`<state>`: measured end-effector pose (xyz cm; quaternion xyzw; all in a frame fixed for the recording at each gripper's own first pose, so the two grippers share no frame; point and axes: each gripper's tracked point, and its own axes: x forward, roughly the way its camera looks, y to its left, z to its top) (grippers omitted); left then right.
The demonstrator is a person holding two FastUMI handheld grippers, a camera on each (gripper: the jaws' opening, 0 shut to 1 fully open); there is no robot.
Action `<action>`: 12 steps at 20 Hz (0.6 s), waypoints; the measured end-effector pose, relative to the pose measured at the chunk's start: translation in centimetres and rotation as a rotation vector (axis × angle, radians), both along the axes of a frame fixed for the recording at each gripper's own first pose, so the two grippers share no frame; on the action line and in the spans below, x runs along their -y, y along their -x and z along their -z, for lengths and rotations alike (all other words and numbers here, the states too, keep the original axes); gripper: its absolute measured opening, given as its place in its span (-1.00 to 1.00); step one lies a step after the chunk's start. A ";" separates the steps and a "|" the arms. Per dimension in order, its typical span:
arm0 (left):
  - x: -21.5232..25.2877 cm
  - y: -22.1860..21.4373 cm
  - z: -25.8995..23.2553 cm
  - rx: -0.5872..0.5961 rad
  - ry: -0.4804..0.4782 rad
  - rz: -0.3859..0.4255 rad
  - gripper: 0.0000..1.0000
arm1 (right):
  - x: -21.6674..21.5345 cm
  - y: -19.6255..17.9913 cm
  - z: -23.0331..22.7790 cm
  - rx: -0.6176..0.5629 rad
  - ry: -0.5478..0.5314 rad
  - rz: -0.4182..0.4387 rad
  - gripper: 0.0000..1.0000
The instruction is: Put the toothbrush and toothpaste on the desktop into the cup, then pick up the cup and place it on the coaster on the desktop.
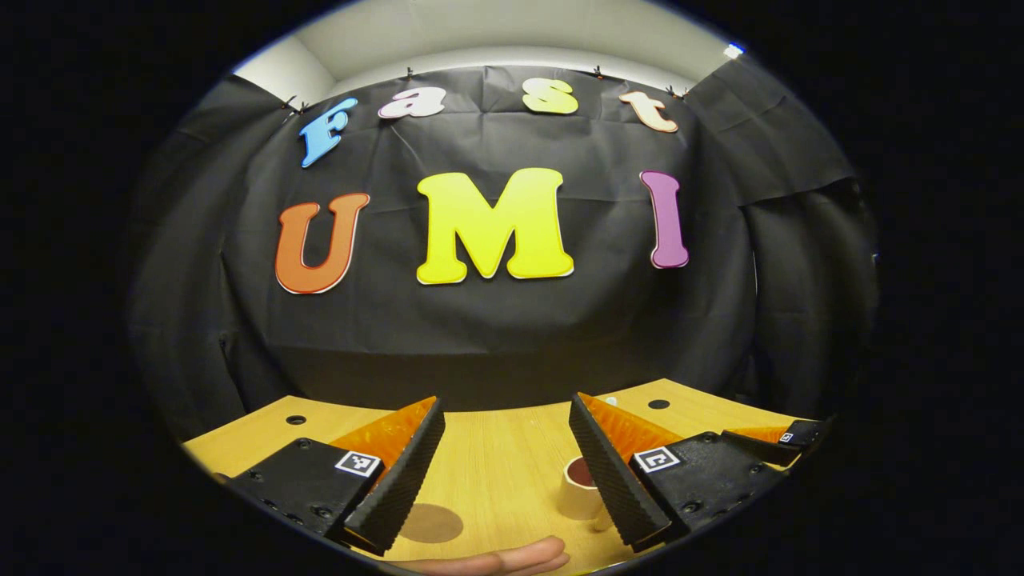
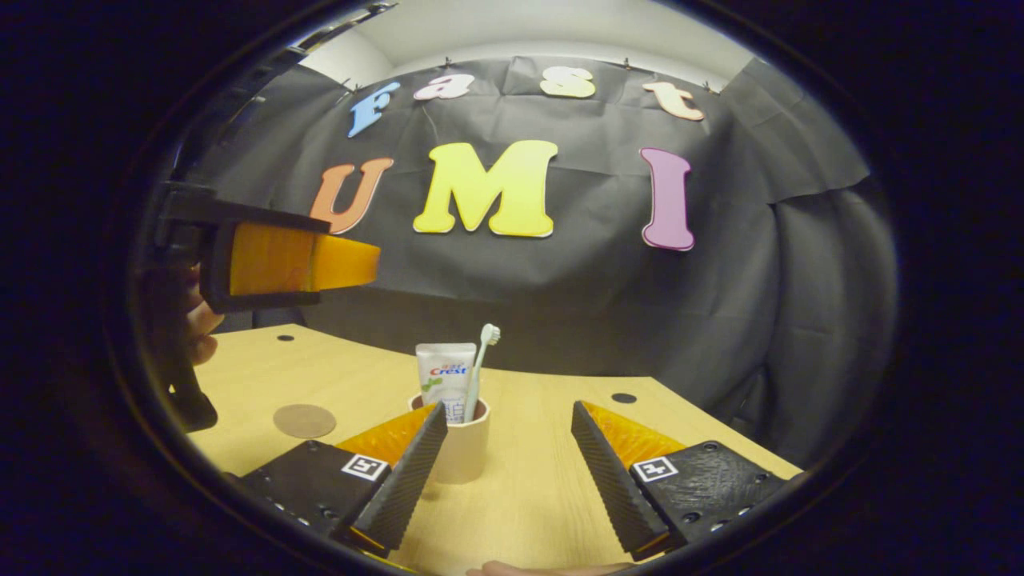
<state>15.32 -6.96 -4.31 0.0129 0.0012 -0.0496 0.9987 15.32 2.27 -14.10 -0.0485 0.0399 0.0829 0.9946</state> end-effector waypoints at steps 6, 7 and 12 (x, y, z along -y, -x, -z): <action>-3.5 1.7 0.8 -0.023 0.051 -0.039 0.99 | -2.9 -1.0 -1.5 -0.204 -0.058 -0.063 0.96; -4.2 2.3 0.8 -0.014 0.076 -0.045 0.99 | -3.4 -1.4 -2.1 -0.224 -0.008 -0.068 0.90; -7.8 4.7 0.5 0.005 0.066 -0.115 0.99 | -4.2 -2.7 -3.5 -0.265 0.107 -0.028 0.89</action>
